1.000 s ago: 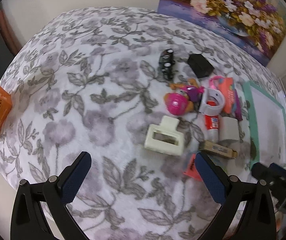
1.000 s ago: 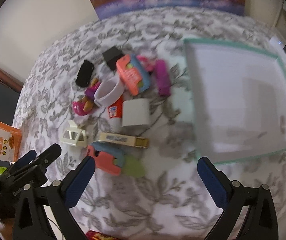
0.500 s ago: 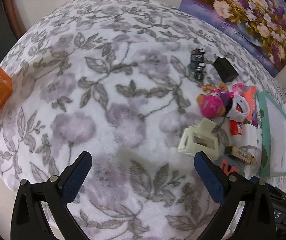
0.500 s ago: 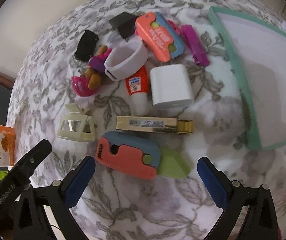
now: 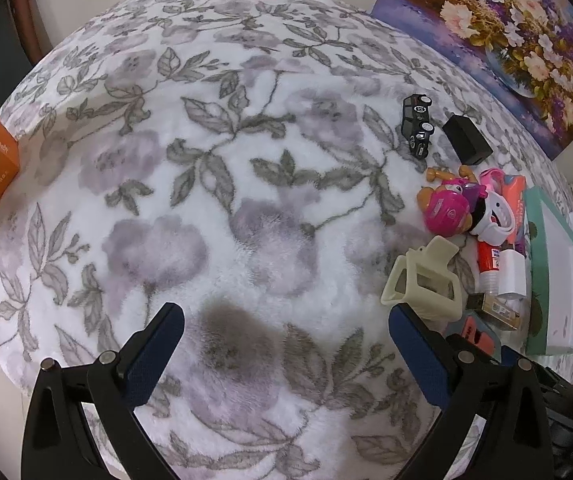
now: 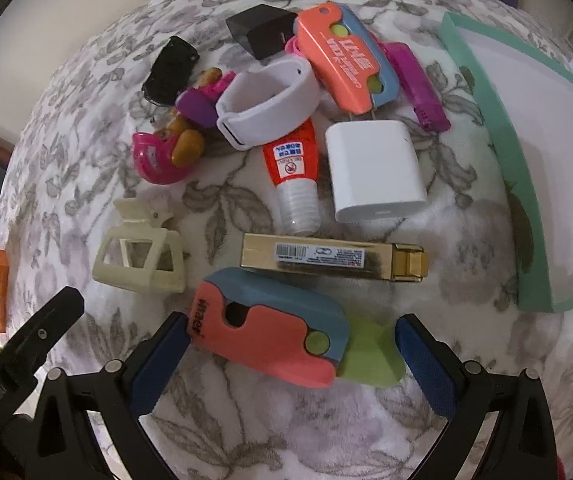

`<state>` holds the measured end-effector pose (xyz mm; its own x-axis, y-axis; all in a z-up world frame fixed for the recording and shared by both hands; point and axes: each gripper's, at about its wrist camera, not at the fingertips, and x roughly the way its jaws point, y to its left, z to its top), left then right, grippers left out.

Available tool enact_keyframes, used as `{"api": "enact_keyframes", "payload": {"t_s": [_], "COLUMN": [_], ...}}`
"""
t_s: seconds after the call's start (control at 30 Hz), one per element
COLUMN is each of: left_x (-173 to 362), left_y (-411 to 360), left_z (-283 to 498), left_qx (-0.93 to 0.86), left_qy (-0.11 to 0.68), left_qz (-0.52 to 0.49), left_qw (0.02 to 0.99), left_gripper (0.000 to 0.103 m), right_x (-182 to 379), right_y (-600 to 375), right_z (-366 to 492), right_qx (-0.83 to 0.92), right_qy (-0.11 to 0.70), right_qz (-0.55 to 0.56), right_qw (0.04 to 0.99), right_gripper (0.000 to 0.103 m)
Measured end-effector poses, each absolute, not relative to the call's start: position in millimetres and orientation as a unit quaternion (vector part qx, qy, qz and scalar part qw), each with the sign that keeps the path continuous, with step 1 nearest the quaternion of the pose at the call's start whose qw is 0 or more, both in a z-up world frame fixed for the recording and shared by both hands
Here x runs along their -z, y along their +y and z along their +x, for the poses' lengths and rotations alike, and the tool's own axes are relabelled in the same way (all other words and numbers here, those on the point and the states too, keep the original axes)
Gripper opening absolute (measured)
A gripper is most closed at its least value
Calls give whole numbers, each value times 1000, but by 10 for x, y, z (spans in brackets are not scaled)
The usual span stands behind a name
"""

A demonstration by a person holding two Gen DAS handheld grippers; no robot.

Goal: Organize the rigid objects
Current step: 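Move right tool toward pink-blue cutter while left tool approaches cream claw clip, then grasp pink-blue cutter with right tool while left tool grasps cream claw clip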

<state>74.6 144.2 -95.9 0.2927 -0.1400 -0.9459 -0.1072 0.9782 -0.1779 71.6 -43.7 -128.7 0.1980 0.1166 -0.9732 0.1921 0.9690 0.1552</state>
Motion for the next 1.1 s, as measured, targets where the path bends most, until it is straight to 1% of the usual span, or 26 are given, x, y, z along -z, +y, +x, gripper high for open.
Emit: {"api": "enact_keyframes", "payload": {"t_s": [0.17, 0.23, 0.3, 0.53, 0.6, 0.73, 0.93, 1.1], "left_x": [942, 931, 917, 836, 822, 829, 853, 903], "left_y": [1432, 1418, 1390, 1253, 1193, 1084, 850, 681], "left_z": [746, 747, 748, 760, 784, 823, 897, 925], "left_qx": [10, 10, 10, 21, 25, 34, 54, 65], "left_qy": [594, 594, 594, 589, 588, 591, 595, 601], "left_qz": [-104, -102, -102, -99, -98, -98, -93, -86], "left_qw": [798, 798, 798, 802, 802, 800, 797, 792], "left_gripper": [102, 102, 102, 102, 102, 102, 101, 101], "right_x": [1323, 1325, 1321, 1321, 1321, 1291, 1258, 1189], "right_y": [-315, -281, -264, -221, -273, -354, -519, -857], "right_z": [699, 657, 640, 564, 536, 481, 438, 365], "right_qx": [25, 26, 25, 13, 12, 11, 8, 21], "right_qy": [633, 631, 627, 624, 624, 622, 624, 625], "right_qz": [98, 89, 86, 82, 85, 89, 98, 112], "right_qw": [768, 770, 774, 777, 777, 778, 775, 772], "right_gripper": [102, 98, 97, 97, 96, 93, 93, 93]}}
